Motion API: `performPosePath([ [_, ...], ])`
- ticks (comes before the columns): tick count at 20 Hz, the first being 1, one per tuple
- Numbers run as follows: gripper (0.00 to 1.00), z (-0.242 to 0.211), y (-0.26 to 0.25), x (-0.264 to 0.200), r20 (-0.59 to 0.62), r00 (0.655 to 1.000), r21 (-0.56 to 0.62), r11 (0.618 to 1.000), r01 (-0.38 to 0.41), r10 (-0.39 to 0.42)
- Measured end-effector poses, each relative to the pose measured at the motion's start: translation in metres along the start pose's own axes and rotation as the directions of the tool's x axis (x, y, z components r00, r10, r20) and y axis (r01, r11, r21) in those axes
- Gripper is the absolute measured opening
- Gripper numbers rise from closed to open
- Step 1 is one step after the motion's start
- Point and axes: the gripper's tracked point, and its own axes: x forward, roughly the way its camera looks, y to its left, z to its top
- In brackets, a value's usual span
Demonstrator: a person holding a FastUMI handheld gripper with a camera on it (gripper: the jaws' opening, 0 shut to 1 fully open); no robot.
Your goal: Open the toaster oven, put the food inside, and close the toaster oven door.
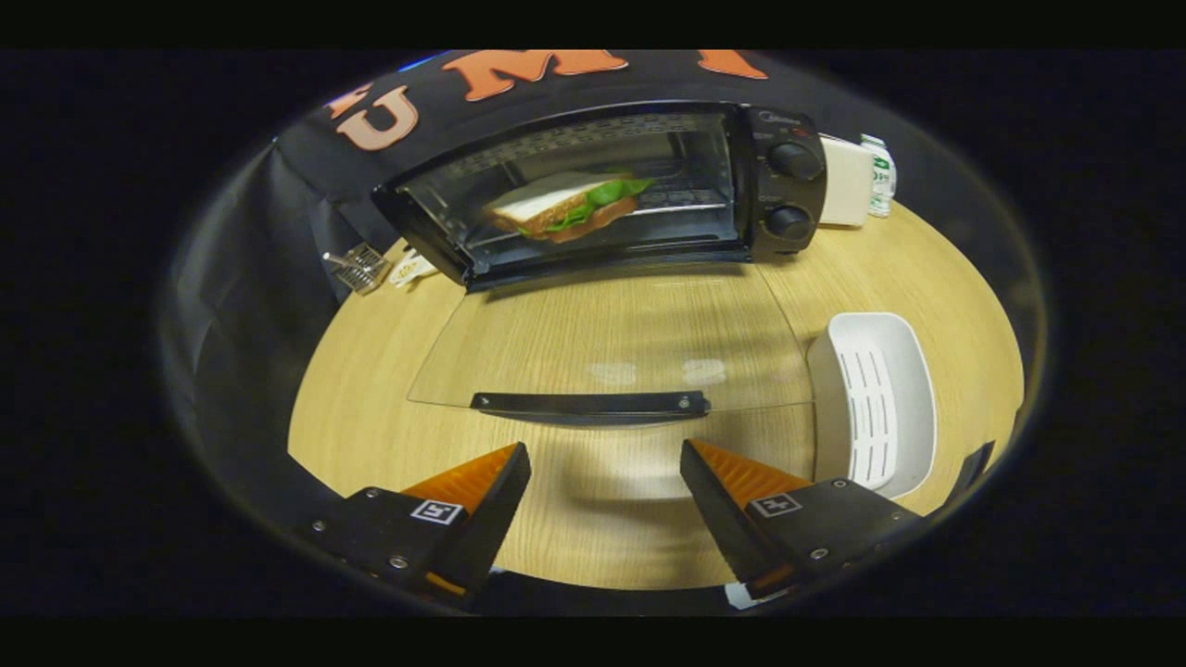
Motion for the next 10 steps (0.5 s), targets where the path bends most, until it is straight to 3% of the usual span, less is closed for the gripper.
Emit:
performPosePath([
  [10, 0.92, 0.02, 0.0, 0.016, 0.035, 0.999, -0.099, 0.995, 0.004, -0.001],
])
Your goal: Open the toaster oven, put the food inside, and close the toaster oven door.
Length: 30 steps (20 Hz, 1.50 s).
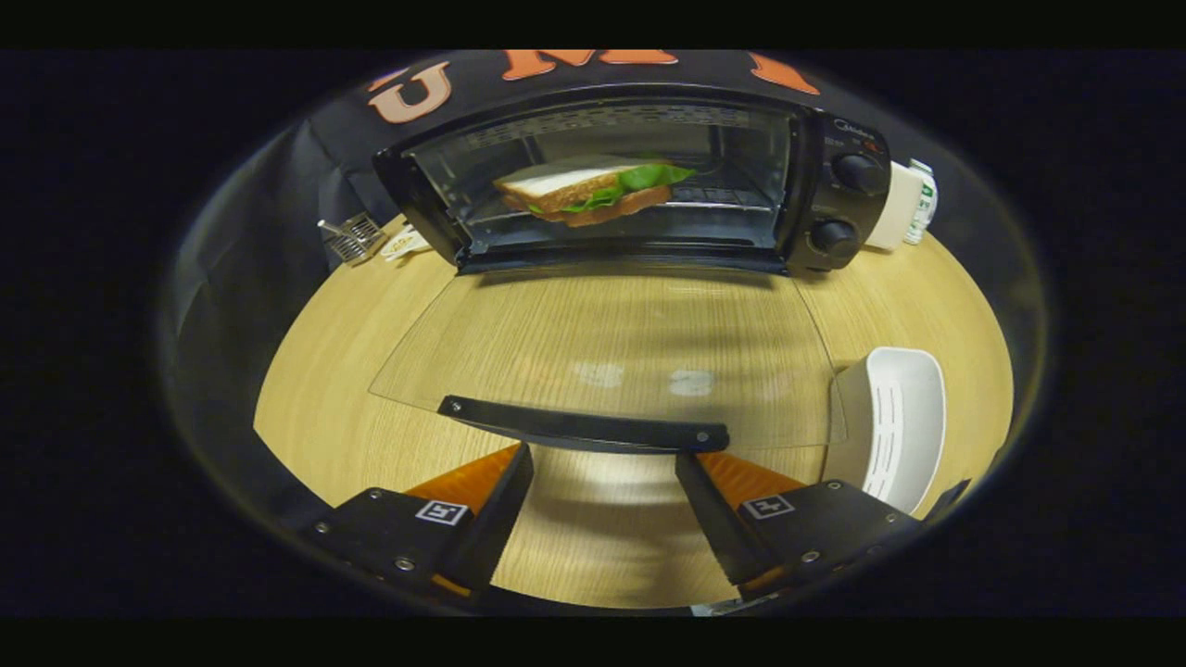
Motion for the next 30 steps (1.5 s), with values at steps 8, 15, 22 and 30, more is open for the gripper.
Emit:
performPosePath([
  [8, 0.91, 0.086, 0.011, -0.055, 0.204, 0.979, -0.131, 0.991, 0.021, 0.006],
  [15, 0.91, 0.152, 0.008, -0.051, 0.295, 0.955, -0.119, 0.991, 0.065, -0.027],
  [22, 0.91, 0.199, 0.001, -0.047, 0.336, 0.94, -0.043, 0.996, 0.074, -0.055],
  [30, 0.93, 0.206, 0.003, -0.059, 0.353, 0.934, -0.033, 0.997, 0.07, -0.053],
])
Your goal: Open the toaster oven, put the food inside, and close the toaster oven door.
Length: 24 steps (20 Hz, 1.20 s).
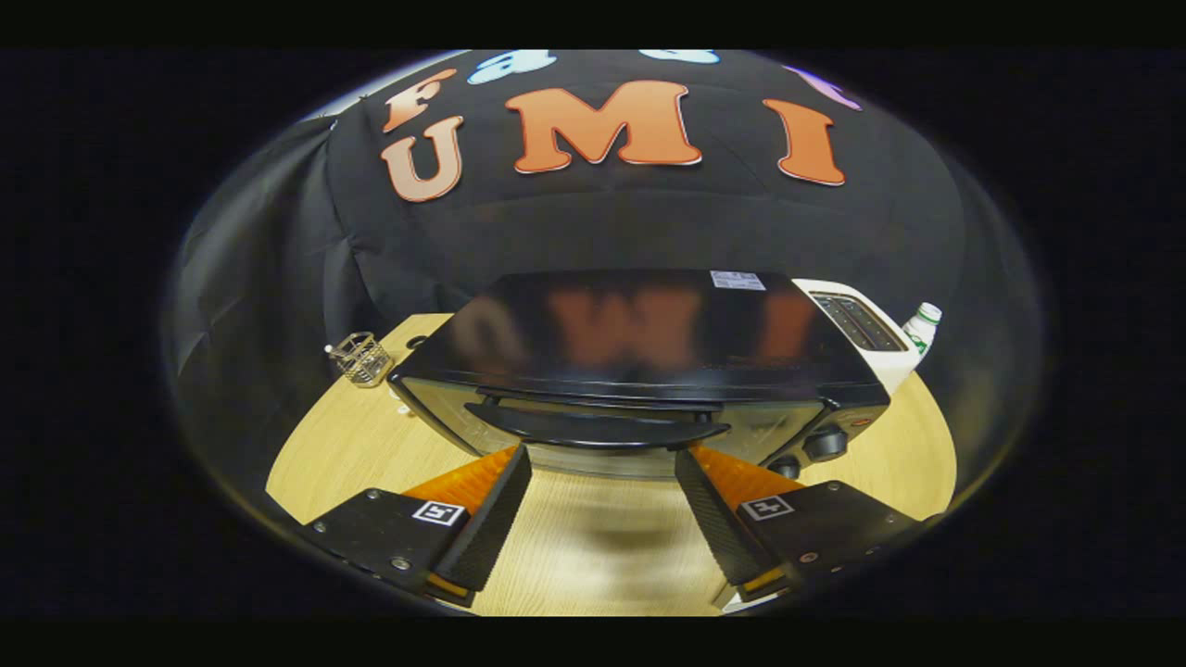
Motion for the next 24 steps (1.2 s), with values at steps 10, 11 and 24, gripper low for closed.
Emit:
performPosePath([
  [10, 0.99, 0.065, -0.018, -0.078, 0.199, 0.98, -0.104, 0.994, 0.028, -0.007],
  [11, 0.99, 0.076, -0.019, -0.088, 0.228, 0.974, -0.104, 0.994, 0.031, -0.007],
  [24, 0.99, 0.202, -0.036, -0.23, 0.562, 0.827, -0.089, 0.993, 0.074, -0.011],
])
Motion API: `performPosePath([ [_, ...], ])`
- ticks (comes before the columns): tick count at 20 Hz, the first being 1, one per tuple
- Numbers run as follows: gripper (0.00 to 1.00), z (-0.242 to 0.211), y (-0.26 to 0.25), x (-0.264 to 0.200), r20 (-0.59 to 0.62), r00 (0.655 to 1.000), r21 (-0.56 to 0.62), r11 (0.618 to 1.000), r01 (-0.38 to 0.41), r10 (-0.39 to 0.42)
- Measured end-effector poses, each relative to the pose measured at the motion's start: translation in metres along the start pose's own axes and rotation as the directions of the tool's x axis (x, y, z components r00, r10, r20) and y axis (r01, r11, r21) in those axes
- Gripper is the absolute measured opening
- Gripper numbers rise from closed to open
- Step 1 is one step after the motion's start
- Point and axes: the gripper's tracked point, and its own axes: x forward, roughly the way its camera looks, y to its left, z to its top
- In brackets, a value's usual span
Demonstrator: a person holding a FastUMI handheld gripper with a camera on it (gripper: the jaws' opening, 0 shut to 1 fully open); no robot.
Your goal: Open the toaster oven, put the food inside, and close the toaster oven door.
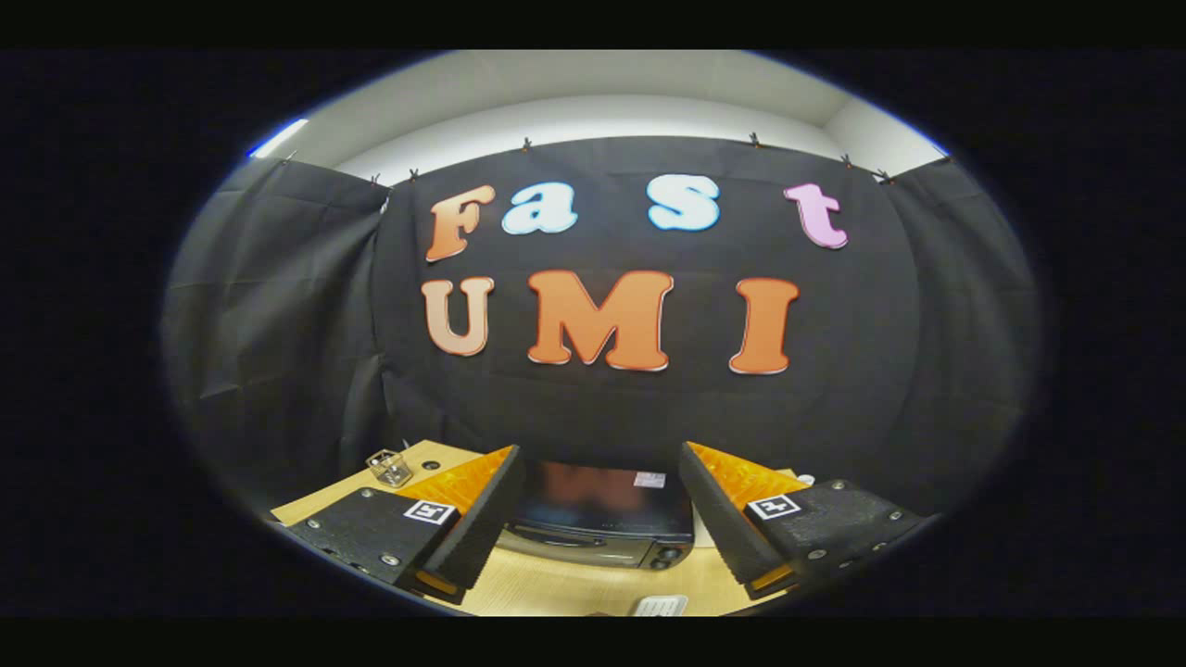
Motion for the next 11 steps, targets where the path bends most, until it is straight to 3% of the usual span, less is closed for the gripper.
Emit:
performPosePath([
  [6, 0.99, 0.058, -0.016, -0.024, 0.127, 0.992, 0.019, 1.0, 0.023, -0.025],
  [11, 0.99, 0.078, -0.027, -0.036, 0.178, 0.984, 0.042, 0.999, 0.021, -0.028],
])
